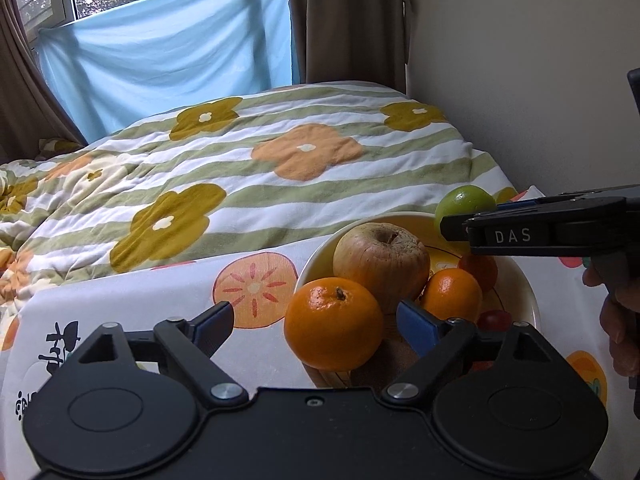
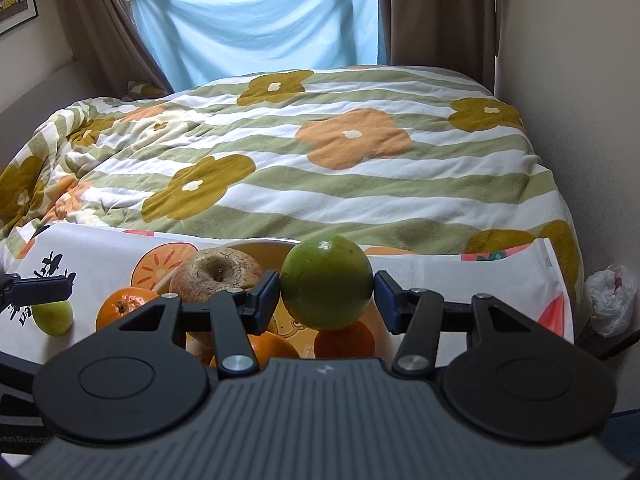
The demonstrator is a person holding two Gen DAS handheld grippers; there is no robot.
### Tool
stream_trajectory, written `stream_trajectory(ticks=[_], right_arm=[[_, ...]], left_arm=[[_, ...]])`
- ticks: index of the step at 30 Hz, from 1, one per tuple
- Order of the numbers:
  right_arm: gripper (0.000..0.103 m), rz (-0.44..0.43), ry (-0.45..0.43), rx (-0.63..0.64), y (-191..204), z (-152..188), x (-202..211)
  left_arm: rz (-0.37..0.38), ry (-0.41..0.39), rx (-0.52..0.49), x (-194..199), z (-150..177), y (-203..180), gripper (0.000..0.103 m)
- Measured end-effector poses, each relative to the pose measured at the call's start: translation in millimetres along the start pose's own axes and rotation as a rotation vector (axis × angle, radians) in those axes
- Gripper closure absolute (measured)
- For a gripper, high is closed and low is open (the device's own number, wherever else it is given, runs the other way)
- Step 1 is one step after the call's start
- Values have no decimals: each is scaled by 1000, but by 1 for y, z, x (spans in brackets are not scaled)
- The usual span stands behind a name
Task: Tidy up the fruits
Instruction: 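Release the orange in the bowl with the left gripper while the right drops the green apple there, then grasp the last green apple with the left gripper while the right grasps a tangerine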
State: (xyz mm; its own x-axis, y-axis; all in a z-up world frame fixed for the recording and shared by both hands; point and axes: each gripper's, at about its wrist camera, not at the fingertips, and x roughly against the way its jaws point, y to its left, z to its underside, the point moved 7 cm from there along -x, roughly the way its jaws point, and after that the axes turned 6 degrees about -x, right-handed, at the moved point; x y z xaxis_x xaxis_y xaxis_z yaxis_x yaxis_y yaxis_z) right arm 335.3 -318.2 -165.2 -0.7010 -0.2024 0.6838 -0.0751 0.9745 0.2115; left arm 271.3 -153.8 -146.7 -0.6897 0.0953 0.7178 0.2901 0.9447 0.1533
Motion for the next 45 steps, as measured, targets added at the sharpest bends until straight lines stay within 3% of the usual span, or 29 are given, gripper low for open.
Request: stream_trajectory(ticks=[8,18,20,22,36,45], right_arm=[[37,-37,14,9,7,-2,-17],[35,-19,21,-4,9,-3,-24],[21,-3,7,-1,9,-5,-21],[0,12,-28,-19,8,-7,-12],[0,17,-97,-73,37,-4,53],[0,20,-89,-44,83,24,91]], left_arm=[[-39,17,0,8,14,12,12],[-67,7,13,18,19,24,11],[-76,6,15,23,21,27,11],[-81,4,20,28,23,30,11],[-89,-29,44,75,42,59,11],[-60,-40,61,100,61,80,11]])
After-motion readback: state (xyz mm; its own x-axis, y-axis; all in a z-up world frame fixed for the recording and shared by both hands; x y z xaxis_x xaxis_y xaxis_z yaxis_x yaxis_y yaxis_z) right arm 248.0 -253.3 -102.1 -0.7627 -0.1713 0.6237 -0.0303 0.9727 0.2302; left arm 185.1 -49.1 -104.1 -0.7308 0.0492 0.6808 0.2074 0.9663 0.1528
